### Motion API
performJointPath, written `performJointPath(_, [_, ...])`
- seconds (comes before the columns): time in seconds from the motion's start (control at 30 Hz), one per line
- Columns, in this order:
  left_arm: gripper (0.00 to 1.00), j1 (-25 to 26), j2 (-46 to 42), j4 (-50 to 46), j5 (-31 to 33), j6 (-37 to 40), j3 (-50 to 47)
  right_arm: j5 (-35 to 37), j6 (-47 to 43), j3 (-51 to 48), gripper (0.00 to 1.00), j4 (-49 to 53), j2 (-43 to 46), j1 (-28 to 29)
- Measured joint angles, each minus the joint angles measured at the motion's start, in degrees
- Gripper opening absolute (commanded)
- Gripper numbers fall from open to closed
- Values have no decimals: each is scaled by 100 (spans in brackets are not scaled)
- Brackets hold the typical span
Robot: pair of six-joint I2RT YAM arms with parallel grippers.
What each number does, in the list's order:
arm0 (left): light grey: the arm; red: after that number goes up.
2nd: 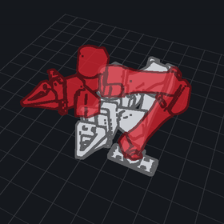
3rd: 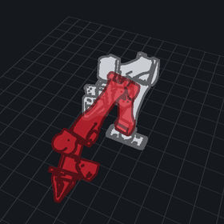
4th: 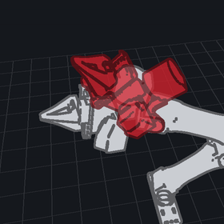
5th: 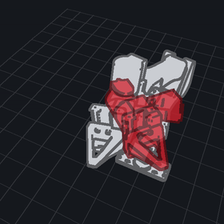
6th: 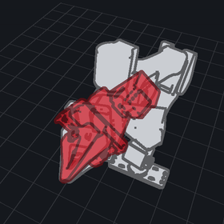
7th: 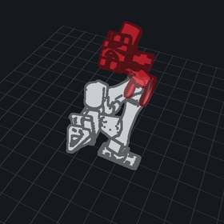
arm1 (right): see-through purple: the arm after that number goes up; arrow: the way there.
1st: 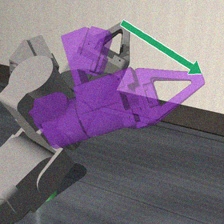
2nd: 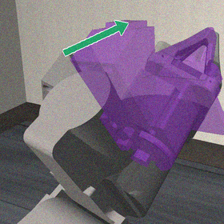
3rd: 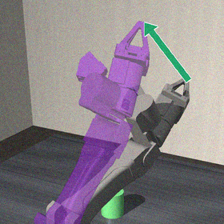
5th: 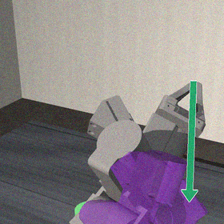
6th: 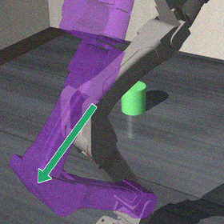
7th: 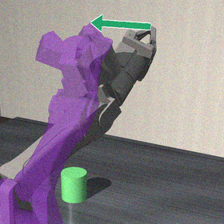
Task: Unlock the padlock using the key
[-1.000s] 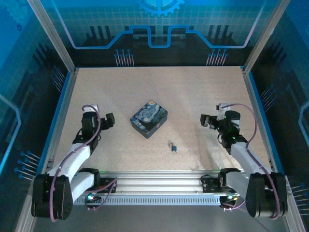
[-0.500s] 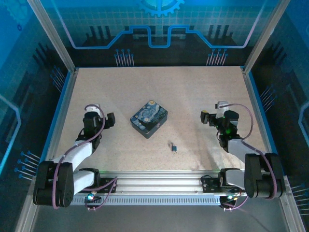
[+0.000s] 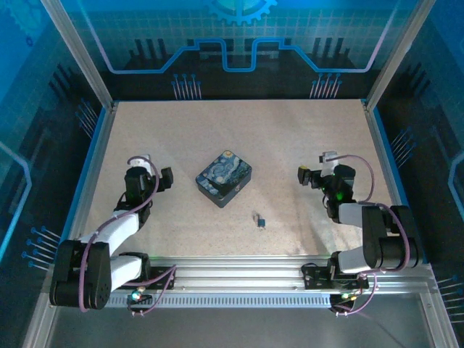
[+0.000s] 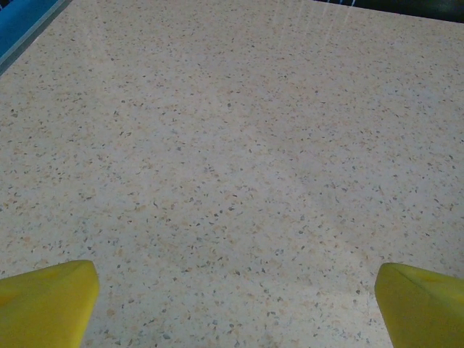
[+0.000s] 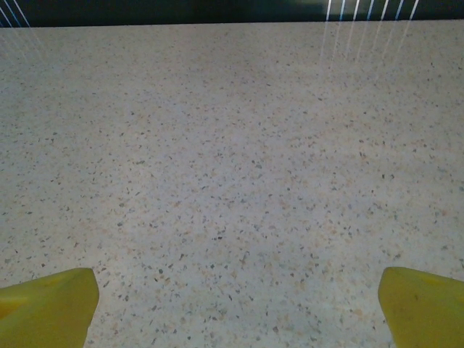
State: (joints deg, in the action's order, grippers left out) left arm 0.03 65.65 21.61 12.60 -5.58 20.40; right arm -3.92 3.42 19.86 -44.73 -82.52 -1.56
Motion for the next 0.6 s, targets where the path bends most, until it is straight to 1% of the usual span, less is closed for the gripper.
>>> performJointPath(0.13, [99, -2, 0, 22, -28, 2, 0, -13, -44, 59, 100, -138, -271, 15])
performJointPath(0.37, [99, -4, -2, 173, -155, 83, -122, 337, -203, 363, 100, 33, -299, 330])
performJointPath(0.6, [99, -11, -2, 673, -415, 181, -332, 544, -306, 389, 100, 138, -302, 415])
